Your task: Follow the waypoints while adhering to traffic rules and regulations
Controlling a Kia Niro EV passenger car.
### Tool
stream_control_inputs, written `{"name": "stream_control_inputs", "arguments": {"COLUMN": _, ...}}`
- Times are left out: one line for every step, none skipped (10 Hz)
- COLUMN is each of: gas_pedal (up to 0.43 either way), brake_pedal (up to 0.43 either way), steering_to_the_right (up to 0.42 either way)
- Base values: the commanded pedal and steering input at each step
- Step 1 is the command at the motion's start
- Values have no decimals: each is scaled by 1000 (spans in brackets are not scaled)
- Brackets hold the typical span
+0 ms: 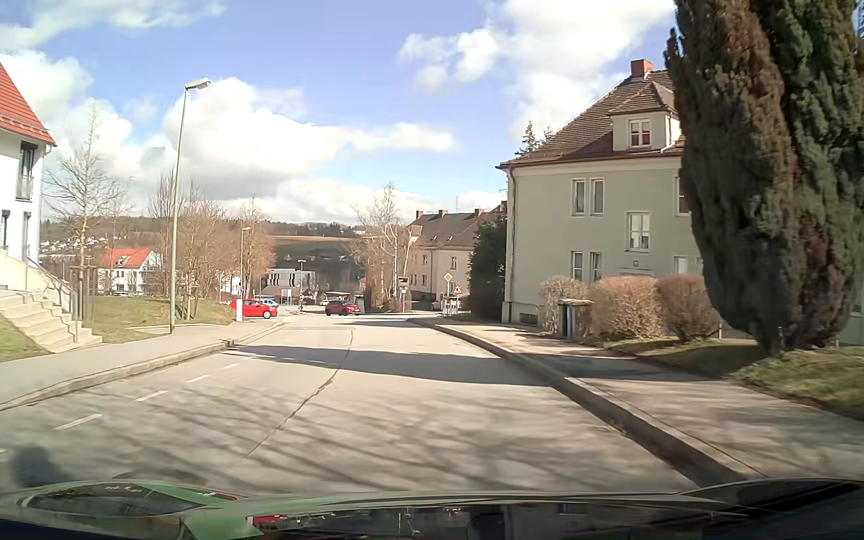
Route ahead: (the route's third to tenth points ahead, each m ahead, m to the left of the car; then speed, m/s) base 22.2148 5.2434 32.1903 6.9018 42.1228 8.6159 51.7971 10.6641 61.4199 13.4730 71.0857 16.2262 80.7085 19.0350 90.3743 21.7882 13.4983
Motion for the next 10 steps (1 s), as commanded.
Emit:
{"name": "stream_control_inputs", "arguments": {"gas_pedal": 0, "brake_pedal": 0, "steering_to_the_right": -33}}
{"name": "stream_control_inputs", "arguments": {"gas_pedal": 0, "brake_pedal": 0, "steering_to_the_right": -34}}
{"name": "stream_control_inputs", "arguments": {"gas_pedal": 0, "brake_pedal": 0, "steering_to_the_right": -34}}
{"name": "stream_control_inputs", "arguments": {"gas_pedal": 0, "brake_pedal": 0, "steering_to_the_right": -34}}
{"name": "stream_control_inputs", "arguments": {"gas_pedal": 0, "brake_pedal": 0, "steering_to_the_right": -34}}
{"name": "stream_control_inputs", "arguments": {"gas_pedal": 0, "brake_pedal": 0, "steering_to_the_right": -34}}
{"name": "stream_control_inputs", "arguments": {"gas_pedal": 0, "brake_pedal": 0, "steering_to_the_right": -34}}
{"name": "stream_control_inputs", "arguments": {"gas_pedal": 0, "brake_pedal": 0, "steering_to_the_right": -34}}
{"name": "stream_control_inputs", "arguments": {"gas_pedal": 0, "brake_pedal": 0, "steering_to_the_right": -34}}
{"name": "stream_control_inputs", "arguments": {"gas_pedal": 0, "brake_pedal": 0, "steering_to_the_right": -34}}
